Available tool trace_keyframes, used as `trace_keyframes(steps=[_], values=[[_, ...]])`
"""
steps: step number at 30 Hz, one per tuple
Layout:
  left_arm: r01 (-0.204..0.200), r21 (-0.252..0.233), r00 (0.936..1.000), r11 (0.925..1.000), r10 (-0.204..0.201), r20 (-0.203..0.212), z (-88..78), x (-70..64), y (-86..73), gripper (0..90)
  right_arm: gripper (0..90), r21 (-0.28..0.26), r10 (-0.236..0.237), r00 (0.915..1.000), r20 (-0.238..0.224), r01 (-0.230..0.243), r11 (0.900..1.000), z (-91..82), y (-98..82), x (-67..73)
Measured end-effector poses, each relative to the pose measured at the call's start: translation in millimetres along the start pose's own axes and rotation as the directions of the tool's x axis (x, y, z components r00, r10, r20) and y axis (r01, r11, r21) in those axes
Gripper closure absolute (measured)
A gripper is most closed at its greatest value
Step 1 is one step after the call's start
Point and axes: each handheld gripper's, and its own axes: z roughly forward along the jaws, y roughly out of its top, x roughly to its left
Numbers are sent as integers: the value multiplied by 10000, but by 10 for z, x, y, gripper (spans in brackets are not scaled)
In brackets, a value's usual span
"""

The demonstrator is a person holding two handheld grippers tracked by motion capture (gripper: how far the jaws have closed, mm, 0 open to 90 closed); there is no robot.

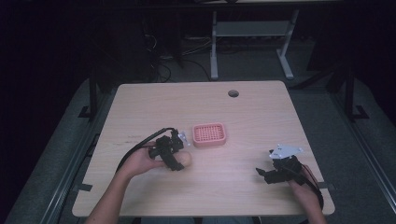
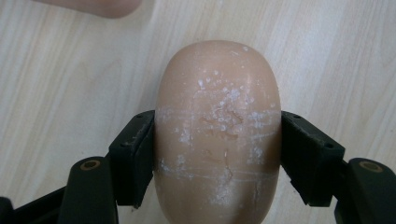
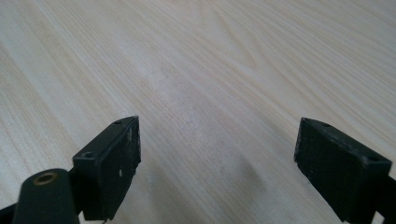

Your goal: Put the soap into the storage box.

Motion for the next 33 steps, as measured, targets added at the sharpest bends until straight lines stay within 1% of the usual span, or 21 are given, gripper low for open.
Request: trace_keyframes(steps=[2,4,6,7,13,15,19,22,24,26,29,33], values=[[-51,94,10000,9999,51,-21,-2,18,26,323,140,-42,123,9999,-20,-123,9999,-5,1,5],[-39,82,10000,10000,39,6,-7,34,53,323,140,-42,173,9998,-18,-173,9998,-8,-1,1],[-69,56,10000,10000,69,-41,-15,50,73,323,140,-12,93,10000,27,-93,10000,-12,-5,-10],[-74,55,10000,10000,74,29,-22,70,88,323,140,-46,114,9999,42,-114,9999,-12,-6,-11],[-124,18,9999,9999,124,-20,-49,127,173,323,140,-96,173,9998,17,-173,9998,-16,-8,-17],[-123,-18,9999,9999,123,39,-54,146,199,323,140,-110,194,9998,15,-194,9998,-17,-8,-18],[-169,70,9998,9998,168,50,-56,187,250,323,140,-114,187,9998,-6,-187,9998,-15,-6,-17],[-164,47,9998,9999,163,61,-63,215,289,323,139,-98,111,9999,19,-111,9999,-14,-2,-15],[-160,75,9998,9998,159,84,-70,230,316,323,140,-81,137,9999,5,-137,9999,-14,-1,-15],[-244,80,9997,9997,243,42,-71,247,352,323,140,-119,126,9999,7,-126,9998,-15,0,-15],[-287,89,9995,9995,285,138,-77,275,405,323,140,-120,129,9999,-7,-129,9998,-15,0,-16],[-322,141,9994,9994,320,140,-72,312,472,323,139,-162,203,9998,-56,-204,9997,-18,2,-13]])
